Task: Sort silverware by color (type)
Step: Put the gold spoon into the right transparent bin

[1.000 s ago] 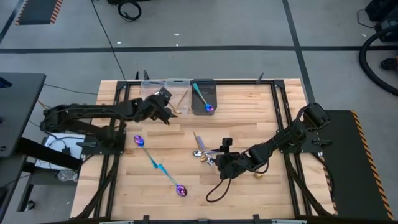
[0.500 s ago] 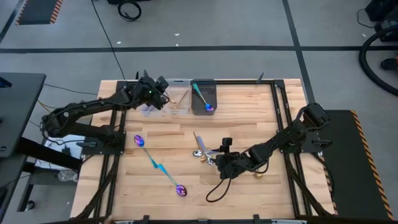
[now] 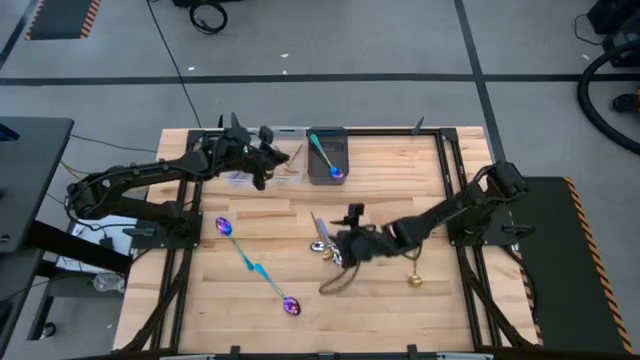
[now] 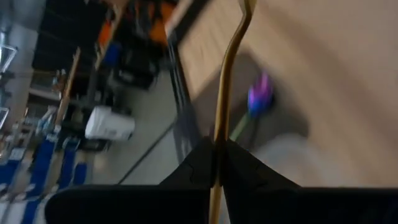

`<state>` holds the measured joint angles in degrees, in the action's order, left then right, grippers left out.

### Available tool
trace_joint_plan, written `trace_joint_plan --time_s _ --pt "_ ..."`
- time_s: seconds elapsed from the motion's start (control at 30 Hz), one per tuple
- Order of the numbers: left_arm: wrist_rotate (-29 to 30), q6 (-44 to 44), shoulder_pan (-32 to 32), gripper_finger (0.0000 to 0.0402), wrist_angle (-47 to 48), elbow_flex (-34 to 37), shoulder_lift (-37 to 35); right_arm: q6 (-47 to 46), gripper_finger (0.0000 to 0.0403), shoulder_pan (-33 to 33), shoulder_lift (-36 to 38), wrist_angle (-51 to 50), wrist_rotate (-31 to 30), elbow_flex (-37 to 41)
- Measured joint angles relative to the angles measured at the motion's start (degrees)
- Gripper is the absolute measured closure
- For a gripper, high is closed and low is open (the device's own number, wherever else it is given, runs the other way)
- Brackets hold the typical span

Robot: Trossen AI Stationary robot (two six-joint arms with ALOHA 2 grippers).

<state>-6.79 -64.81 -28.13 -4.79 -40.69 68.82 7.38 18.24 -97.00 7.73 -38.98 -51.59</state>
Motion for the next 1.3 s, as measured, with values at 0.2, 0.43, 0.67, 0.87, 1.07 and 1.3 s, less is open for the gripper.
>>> trace_joint_plan --time_s 0.2,0.43,0.67,0.87,1.07,1.3 --pt "-8.2 14.4 3.2 0.0377 -9.7 0.0 0.0 12.1 0.0199 -7.0 3.4 9.2 1.5 0.0" --pt "-16.4 25.4 6.3 0.0377 -22.7 0.0 0.0 27.1 0.0199 -13.2 4.4 24.4 6.7 0.0" --pt "-17.8 24.9 9.8 0.0377 -24.9 0.0 0.7 31.6 0.0199 -17.8 4.3 32.7 12.3 0.0" --pt "-18.6 24.7 11.8 0.0377 -28.7 0.0 2.8 32.4 0.0208 -19.6 4.3 32.9 18.4 0.0" --pt "-18.6 24.7 11.9 0.0377 -34.4 0.0 4.6 34.9 0.0252 -19.5 4.3 34.4 20.8 0.0" --pt "-18.6 25.1 11.8 0.0377 -34.5 0.0 4.7 36.8 0.0342 -19.8 4.3 36.9 20.8 0.0"
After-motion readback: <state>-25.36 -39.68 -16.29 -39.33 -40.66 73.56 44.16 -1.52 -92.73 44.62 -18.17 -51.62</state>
